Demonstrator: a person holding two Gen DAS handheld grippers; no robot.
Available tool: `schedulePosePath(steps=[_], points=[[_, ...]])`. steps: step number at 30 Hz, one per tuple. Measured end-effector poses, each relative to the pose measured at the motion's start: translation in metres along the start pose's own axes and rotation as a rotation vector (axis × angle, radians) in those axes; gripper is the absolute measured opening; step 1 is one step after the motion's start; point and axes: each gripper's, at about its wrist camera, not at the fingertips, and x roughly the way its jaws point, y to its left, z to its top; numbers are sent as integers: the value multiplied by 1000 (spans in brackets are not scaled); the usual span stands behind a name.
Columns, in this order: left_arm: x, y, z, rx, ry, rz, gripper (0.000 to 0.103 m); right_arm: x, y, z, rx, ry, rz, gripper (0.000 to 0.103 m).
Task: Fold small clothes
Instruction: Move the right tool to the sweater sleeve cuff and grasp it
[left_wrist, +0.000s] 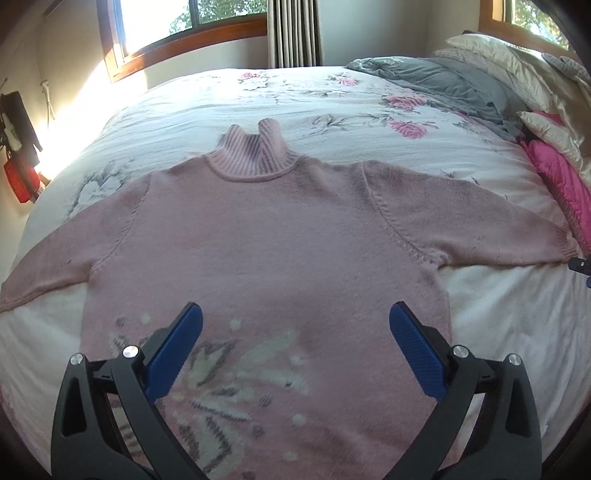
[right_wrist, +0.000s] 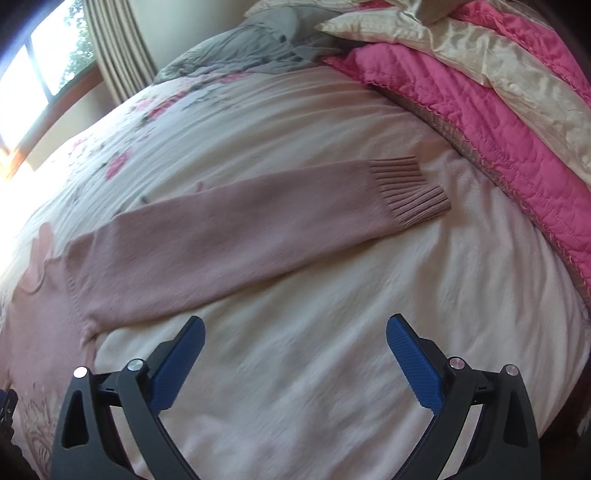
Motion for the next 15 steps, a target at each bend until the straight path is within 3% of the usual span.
schedulePosePath(steps=[5, 9, 11, 15], points=[[32, -46, 32, 11, 5, -31, 100, 48, -64, 47, 102, 55, -81, 99], [53, -65, 43, 5, 16, -42, 100, 79, -101, 66, 172, 109, -56, 97], [64, -68, 45, 1, 26, -36, 100, 90, -111, 72, 198, 118, -27, 90], [84, -67, 46, -6, 56, -19, 100, 105, -118, 79, 237, 120, 11, 90]])
